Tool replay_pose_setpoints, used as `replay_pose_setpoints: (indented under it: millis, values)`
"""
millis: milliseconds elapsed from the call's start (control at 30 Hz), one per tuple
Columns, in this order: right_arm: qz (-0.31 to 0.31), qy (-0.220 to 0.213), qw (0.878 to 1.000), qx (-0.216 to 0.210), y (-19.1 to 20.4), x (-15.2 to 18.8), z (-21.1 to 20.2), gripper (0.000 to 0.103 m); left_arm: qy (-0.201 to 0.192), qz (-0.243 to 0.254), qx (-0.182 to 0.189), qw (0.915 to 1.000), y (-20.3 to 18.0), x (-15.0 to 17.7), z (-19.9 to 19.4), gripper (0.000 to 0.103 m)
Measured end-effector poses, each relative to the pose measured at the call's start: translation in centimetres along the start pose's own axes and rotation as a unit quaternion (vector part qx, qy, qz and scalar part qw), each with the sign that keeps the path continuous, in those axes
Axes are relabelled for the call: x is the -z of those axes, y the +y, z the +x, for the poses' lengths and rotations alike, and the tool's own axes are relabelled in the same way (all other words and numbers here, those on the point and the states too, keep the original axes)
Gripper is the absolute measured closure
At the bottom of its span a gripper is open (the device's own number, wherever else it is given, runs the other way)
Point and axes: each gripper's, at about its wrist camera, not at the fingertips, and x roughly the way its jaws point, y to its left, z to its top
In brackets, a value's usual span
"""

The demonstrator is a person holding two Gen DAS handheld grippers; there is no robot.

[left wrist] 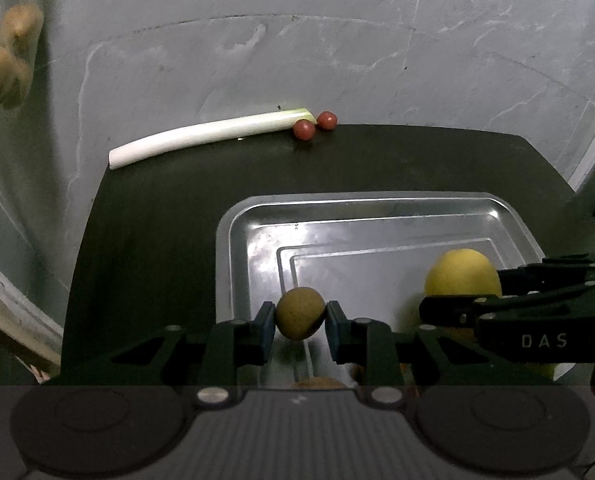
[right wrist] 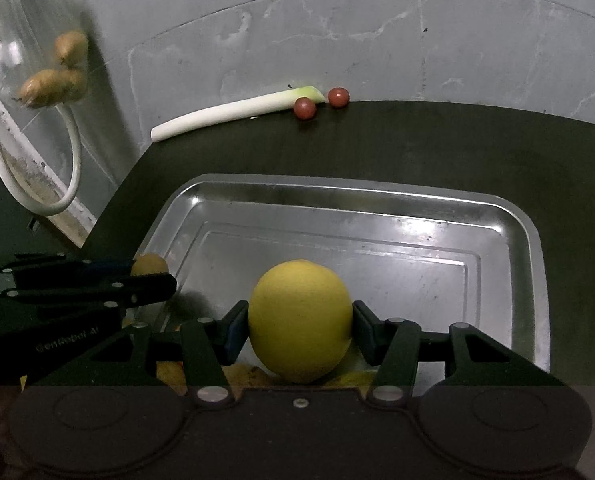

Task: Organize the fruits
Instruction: 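Carry the lemon and small brown fruit over the tray and lower them, then open both tools to release the fruits into the tray and lift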

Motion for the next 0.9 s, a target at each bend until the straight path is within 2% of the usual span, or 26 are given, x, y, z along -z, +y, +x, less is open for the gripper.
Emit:
replay_pose_setpoints:
  millis: [900]
  values:
    - [-0.008, 0.013, 1.000, -0.011, 0.0, -0.1, -0.2, 0.046, 0.036, -0.009, -0.011, 0.9993, -1.1, 0.9, 0.1, 0.074]
